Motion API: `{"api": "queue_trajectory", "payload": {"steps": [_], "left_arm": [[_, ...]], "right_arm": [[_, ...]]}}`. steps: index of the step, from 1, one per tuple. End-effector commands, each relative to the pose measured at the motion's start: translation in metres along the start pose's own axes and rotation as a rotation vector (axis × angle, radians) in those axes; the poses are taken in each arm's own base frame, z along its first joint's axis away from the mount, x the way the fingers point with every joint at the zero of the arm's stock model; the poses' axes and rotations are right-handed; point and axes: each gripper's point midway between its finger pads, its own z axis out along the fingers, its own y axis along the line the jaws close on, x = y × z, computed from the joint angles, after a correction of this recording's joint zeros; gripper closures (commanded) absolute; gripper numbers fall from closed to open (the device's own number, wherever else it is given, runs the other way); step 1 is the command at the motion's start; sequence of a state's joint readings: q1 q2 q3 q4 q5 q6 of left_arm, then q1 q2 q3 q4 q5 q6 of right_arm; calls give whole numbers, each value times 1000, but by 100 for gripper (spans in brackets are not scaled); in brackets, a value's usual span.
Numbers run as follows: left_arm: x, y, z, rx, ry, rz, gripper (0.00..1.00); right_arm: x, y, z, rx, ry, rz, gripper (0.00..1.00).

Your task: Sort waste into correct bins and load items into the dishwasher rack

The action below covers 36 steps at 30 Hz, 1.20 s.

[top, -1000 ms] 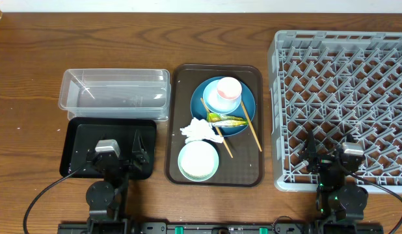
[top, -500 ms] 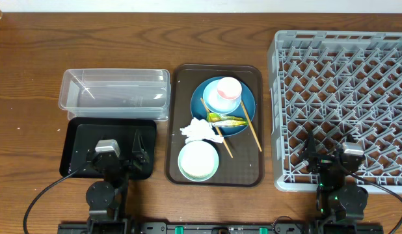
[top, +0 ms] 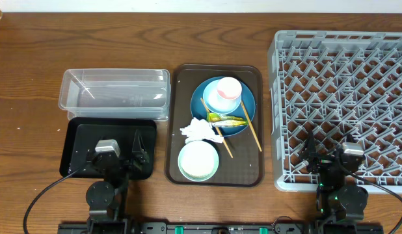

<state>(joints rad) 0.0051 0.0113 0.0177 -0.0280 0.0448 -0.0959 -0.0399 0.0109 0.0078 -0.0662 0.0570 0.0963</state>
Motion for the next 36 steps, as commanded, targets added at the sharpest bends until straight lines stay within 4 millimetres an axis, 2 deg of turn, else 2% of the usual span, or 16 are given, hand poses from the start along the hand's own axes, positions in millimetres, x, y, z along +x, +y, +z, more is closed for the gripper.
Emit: {"api": "queue_trajectory", "payload": {"steps": [1,12,14,18,20,22,25,29,33,36], "left_arm": [[15,7,0,-36,46,19,5],[15,7,0,-36,46,19,5],[5,6,1,-30,6,18,5],[0,5,1,-26,-16,17,5],[-6,-1,1,5,-36,13,5],[-10,-17,-2,95,-36,15,5],[-23,-36,-9,190,-11,-1,5],[-51,-42,-24,181,88,-24,5],[-85,-48,-38,145,283,-62,5],[-100,-61,-42,161,509,-93,5]], "right_arm": [[0,-4,0,16,-1,8,1],[0,-3,0,16,-1,8,1],[0,-3,0,16,-1,8,1],[0,-3,0,16,-1,8,1],[0,-4,0,16,-2,8,1],[0,-3,0,16,-1,8,1],[0,-4,0,16,-1,8,1],[0,-3,0,16,-1,8,1],[0,-4,0,16,-1,8,1],[0,-4,0,16,-1,8,1]]}}
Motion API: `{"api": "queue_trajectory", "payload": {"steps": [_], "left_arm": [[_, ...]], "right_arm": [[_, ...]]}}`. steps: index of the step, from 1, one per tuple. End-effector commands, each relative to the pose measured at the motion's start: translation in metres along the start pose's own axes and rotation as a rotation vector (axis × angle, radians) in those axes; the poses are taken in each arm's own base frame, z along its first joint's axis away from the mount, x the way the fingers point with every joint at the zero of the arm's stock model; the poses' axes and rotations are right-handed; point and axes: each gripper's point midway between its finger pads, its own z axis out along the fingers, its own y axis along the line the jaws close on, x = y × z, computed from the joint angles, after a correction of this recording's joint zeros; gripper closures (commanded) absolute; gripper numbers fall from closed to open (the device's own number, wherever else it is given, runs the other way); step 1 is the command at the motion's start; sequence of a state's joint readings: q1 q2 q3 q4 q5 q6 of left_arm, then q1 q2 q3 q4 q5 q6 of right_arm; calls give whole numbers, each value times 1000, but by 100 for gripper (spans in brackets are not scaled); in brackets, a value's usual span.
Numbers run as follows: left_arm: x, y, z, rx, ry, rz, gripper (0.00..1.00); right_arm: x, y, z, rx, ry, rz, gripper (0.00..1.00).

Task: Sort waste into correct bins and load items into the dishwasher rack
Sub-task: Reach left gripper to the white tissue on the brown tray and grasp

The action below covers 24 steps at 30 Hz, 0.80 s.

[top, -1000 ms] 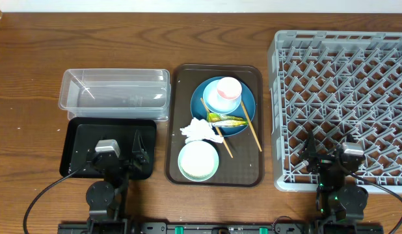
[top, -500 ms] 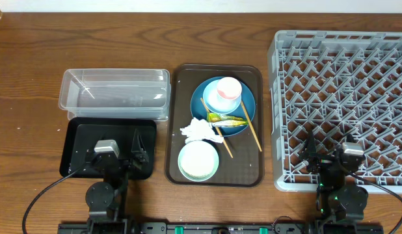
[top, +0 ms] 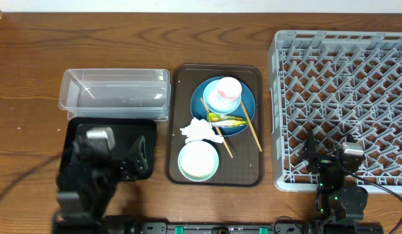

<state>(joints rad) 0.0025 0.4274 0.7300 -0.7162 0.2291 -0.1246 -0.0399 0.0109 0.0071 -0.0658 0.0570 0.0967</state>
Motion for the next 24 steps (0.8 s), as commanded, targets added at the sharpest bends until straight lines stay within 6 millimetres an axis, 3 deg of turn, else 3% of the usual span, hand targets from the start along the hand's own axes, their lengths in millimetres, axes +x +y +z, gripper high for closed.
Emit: {"api": "queue_trajectory", "payload": {"steps": [1,5,9,13,18,19,20,21,24], "left_arm": [[-26,-24,-6,60,170,-38,5],[-25,-46,2,62,477,-78,5],[-9,-79,31,76,696,-104,5],[20,-119,68,128,807,-9,5],[46,-140,115,144,865,35,5],[50,-144,124,156,872,30,10],[54,-146,132,162,881,26,24],[57,-147,139,161,885,26,31],[64,-142,153,125,891,27,41]], "right_arm": [[0,-4,0,16,-2,8,1],[0,-3,0,16,-2,8,1],[0,-3,0,16,-2,8,1],[0,-3,0,16,-2,8,1],[1,-4,0,16,3,8,1],[1,-4,0,16,3,7,1],[1,-4,0,16,3,8,1],[1,-4,0,16,3,8,1],[1,-4,0,16,3,7,1]]}}
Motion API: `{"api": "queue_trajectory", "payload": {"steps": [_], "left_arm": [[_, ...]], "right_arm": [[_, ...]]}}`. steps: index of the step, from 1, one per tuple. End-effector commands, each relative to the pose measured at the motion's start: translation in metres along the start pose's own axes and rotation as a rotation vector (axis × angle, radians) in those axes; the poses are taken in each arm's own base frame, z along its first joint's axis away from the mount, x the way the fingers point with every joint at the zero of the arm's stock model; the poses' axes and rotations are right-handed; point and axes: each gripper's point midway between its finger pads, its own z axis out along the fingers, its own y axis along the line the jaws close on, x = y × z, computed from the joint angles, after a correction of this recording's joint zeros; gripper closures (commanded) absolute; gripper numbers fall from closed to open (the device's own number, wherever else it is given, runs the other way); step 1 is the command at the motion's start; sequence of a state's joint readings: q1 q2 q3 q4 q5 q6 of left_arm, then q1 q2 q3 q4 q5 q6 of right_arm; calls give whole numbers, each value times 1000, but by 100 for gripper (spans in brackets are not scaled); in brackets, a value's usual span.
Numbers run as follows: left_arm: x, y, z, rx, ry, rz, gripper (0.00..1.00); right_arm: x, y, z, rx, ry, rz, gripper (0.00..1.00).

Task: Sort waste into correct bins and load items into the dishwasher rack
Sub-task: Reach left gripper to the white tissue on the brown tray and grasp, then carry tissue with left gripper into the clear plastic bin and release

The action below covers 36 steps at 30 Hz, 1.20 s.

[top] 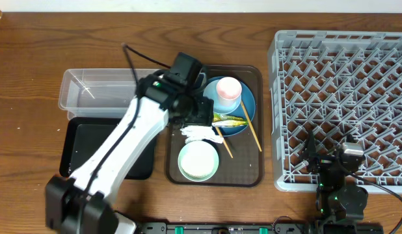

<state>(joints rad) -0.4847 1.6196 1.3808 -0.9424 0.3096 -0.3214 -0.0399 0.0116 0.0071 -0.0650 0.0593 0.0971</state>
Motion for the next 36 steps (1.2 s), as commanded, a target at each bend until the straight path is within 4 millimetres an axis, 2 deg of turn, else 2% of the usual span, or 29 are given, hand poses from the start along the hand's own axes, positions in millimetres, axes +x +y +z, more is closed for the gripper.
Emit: {"api": "queue_trajectory", "payload": {"steps": [1,5,8,13,16,26,27,29,31,33,35,36], "left_arm": [[-8,8,7,-50,-12,-40,44],[-12,28,18,-170,-30,-143,44],[-7,27,30,-207,-14,-157,35],[-3,23,53,-255,-25,-138,29],[-2,29,63,-319,-36,-143,28],[10,36,82,-362,24,-166,28],[11,37,85,-366,32,-167,30],[15,36,90,-372,50,-160,40],[19,35,93,-378,62,-150,53],[22,34,93,-383,72,-143,72],[23,34,91,-385,74,-142,81],[23,34,88,-390,68,-141,89]], "right_arm": [[1,-3,0,14,3,7,1],[1,-3,0,14,3,7,1],[1,-3,0,14,3,7,1],[1,-3,0,14,3,7,1],[1,-3,0,14,3,7,1],[1,-3,0,14,3,7,1],[1,-3,0,14,3,7,1],[1,-3,0,14,3,7,1],[1,-3,0,14,3,7,1],[1,-3,0,14,3,7,1],[1,-3,0,14,3,7,1],[1,-3,0,14,3,7,1]]}}
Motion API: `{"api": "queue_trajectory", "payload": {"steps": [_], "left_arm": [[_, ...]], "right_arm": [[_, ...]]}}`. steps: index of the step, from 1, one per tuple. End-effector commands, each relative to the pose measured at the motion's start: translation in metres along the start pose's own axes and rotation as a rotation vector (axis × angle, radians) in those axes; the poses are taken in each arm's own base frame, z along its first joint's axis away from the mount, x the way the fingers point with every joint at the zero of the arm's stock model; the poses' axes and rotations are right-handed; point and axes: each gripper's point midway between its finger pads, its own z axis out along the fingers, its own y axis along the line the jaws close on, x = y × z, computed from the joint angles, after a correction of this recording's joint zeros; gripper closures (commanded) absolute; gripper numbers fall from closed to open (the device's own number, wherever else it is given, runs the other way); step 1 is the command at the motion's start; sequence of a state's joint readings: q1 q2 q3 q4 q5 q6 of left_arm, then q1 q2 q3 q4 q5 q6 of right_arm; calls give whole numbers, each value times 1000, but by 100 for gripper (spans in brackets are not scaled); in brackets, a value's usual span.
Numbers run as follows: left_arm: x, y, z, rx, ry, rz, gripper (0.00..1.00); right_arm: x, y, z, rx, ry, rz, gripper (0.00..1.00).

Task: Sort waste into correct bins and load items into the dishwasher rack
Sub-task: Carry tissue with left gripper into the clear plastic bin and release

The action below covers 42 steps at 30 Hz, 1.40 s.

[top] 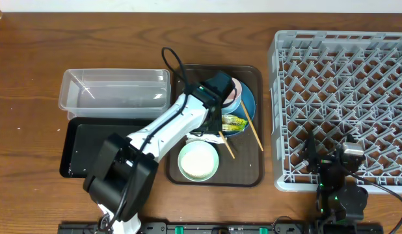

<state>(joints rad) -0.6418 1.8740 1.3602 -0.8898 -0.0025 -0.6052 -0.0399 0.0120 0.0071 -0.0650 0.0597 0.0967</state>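
A brown tray point(253, 170) holds a blue plate point(248, 104) with a pink cup point(236, 90) on it. A yellow wrapper point(236, 121) lies on the plate, with two chopsticks point(254, 130) across it. A crumpled white napkin point(196, 136) peeks out from under the arm, and a white bowl point(198, 160) sits in front. My left gripper point(226, 117) reaches over the plate, open, right at the wrapper's left end. My right gripper point(311, 153) rests shut at the front edge of the grey dishwasher rack point(344, 78).
A clear plastic bin point(115, 91) stands left of the tray, with a black bin point(97, 149) in front of it. The left arm crosses over the black bin's right side and the tray's left edge. The rack fills the table's right side.
My left gripper has moved right, from over the tray's left part beside the napkin to over the blue plate at the yellow wrapper. Nothing on the tray has shifted. The right arm is still.
Both arms were parked at the front, the left over the black bin. The left arm then lifted off its rest, stood over the tray's left side by the napkin, and now hangs above the plate at the wrapper. The right arm stayed parked.
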Motion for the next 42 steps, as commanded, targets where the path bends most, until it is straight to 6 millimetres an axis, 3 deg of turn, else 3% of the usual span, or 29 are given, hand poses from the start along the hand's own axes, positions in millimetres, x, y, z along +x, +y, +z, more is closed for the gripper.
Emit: {"api": "queue_trajectory", "payload": {"steps": [1,7,13,17,21,29,38,40,42], "left_arm": [[2,10,-3,-42,-13,7,92],[-14,33,-41,-125,-159,1,94],[-27,46,-90,-102,-310,-31,94],[-44,75,-121,-167,-448,-92,94],[-65,103,-139,-210,-538,-152,94],[-113,154,-137,-267,-600,-197,94],[-126,213,-86,-371,-473,-312,94],[-127,218,-79,-381,-459,-322,89],[-128,220,-79,-380,-464,-328,73]], "right_arm": [[1,-3,0,14,3,8,1],[1,-3,0,14,3,7,1],[1,-3,0,14,3,8,1],[1,-3,0,14,3,7,1],[1,-3,0,14,3,8,1],[1,-3,0,13,3,8,1],[1,-3,0,14,3,7,1],[1,-3,0,14,3,8,1],[1,-3,0,13,3,8,1]]}}
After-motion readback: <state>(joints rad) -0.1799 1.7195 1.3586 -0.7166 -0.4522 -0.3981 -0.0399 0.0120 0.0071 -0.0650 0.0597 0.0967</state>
